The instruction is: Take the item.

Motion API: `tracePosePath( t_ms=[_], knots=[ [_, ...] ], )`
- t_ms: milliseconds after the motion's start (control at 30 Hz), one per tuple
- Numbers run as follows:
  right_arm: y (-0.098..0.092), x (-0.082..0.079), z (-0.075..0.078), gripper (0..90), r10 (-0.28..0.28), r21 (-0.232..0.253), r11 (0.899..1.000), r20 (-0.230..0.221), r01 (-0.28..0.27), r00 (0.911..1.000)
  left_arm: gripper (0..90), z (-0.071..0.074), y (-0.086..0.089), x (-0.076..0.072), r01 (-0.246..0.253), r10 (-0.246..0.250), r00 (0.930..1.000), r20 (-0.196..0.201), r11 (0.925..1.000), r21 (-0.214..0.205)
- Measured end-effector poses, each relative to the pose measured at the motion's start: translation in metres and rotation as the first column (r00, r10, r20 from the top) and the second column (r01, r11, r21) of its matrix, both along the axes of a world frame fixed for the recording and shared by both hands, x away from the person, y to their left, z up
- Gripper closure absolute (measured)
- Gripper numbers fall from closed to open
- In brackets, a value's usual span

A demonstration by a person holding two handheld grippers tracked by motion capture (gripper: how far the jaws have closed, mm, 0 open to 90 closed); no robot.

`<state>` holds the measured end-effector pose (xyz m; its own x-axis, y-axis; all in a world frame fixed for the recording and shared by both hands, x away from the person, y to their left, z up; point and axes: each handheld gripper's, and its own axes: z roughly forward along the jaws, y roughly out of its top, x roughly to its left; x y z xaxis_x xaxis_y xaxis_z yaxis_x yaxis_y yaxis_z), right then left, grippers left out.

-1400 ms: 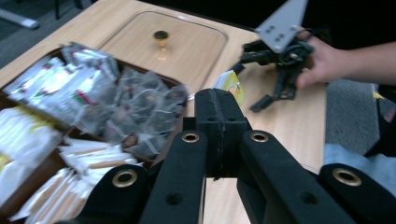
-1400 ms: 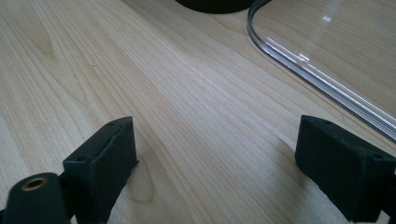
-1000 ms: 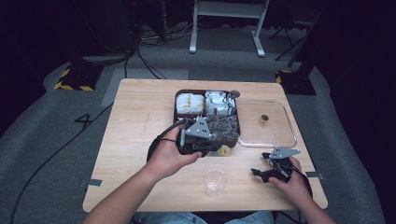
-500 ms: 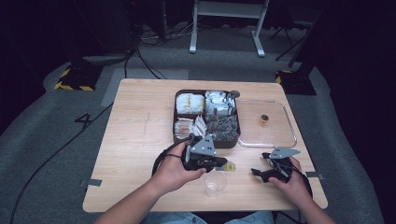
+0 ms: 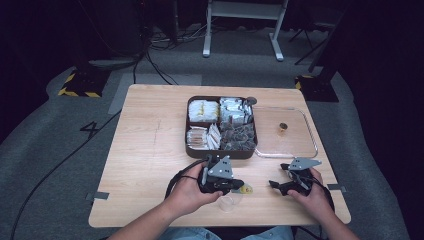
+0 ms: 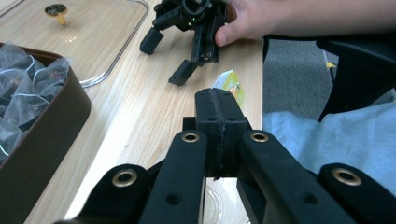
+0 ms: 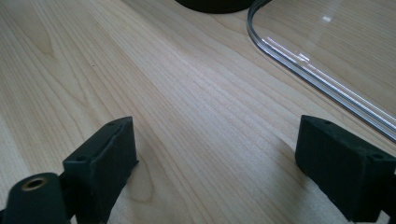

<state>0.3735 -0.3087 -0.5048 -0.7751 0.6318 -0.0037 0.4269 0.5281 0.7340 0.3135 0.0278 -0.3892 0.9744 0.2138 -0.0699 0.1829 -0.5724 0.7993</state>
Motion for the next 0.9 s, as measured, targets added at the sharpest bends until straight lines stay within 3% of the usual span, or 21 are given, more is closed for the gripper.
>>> tracePosePath(
  t_ms=[300,400,533,667,900],
  knots=[
    [0.0,0.0,0.0,12.7,-0.001,0.0,1.0,-0.001,0.001,1.0,90.0,-0.006,-0.001,-0.002,0.001,-0.001,1.0,-0.005,0.9999,0.014],
    [0.0,0.0,0.0,12.7,0.0,0.0,1.0,-0.001,0.0,1.0,89.9,-0.009,0.0,-0.001,0.015,-0.014,0.9993,-0.036,0.9996,0.024],
    [0.0,0.0,0.0,12.7,-0.001,0.0,1.0,-0.001,0.001,1.0,64.6,-0.012,-0.002,-0.005,0.02,-0.018,0.9976,-0.067,0.9995,0.024],
    [0.0,0.0,0.0,12.7,-0.001,0.0,1.0,-0.001,0.001,1.0,56.3,-0.012,-0.001,-0.005,0.002,-0.001,0.9996,-0.028,0.9996,0.027],
    [0.0,0.0,0.0,12.7,-0.001,0.0,1.0,-0.001,0.001,1.0,52.3,-0.01,0.006,0.001,-0.045,0.045,0.9989,-0.009,0.999,-0.002]
  ],
)
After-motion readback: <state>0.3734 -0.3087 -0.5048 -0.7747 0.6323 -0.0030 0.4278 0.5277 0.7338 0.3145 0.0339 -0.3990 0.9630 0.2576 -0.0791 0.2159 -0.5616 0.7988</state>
